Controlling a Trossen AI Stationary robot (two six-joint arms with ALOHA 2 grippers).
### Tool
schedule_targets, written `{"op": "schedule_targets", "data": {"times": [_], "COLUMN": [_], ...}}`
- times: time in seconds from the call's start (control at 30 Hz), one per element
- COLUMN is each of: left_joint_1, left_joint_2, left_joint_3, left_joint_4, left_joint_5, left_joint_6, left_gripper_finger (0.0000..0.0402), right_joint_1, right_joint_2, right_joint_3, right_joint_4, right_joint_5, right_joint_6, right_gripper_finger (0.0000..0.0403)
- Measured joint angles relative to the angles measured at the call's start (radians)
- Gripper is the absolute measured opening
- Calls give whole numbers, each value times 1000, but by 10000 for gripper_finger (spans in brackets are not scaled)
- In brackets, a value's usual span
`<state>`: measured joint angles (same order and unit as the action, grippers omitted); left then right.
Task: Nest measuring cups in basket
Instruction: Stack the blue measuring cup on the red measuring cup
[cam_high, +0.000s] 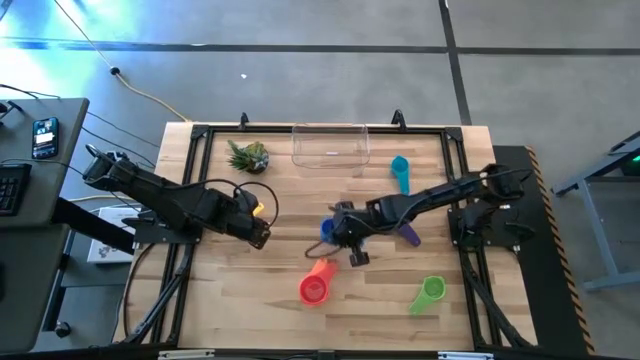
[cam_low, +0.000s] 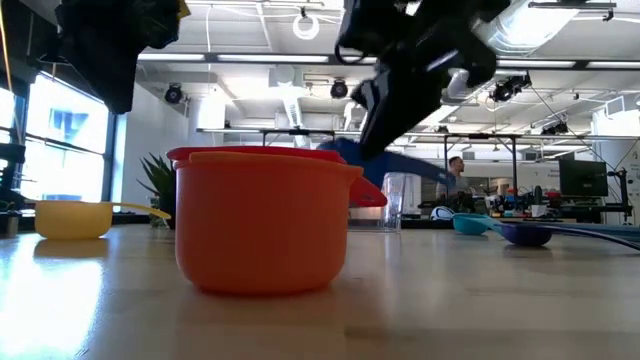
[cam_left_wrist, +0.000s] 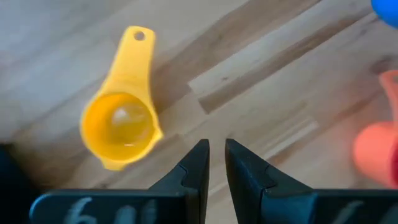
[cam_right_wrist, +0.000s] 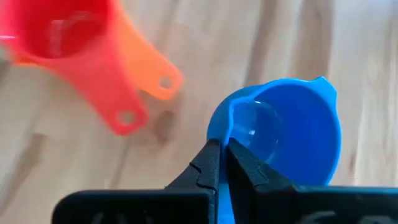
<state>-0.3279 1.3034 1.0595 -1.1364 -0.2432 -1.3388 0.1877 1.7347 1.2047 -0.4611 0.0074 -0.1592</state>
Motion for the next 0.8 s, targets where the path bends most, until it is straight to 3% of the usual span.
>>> {"op": "schedule_targets", "data": {"times": [0.4, 0.6, 0.8], "left_joint_1": [0, 0, 0], "left_joint_2": [0, 0, 0], "left_joint_3": [0, 0, 0], "left_joint_4": [100, 120, 190], "left_joint_5": [25, 57, 56], "left_joint_6": [-133, -274, -329], "left_gripper_finger": [41, 41, 41], "right_joint_1": [143, 180, 218], "right_joint_2": [-1, 6, 73], "right_joint_3": [209, 221, 221], "right_joint_4": [-34, -36, -35], "right_joint_5": [-7, -86, -93], "right_joint_6": [-410, -611, -747], "right_gripper_finger": [1, 1, 1]}}
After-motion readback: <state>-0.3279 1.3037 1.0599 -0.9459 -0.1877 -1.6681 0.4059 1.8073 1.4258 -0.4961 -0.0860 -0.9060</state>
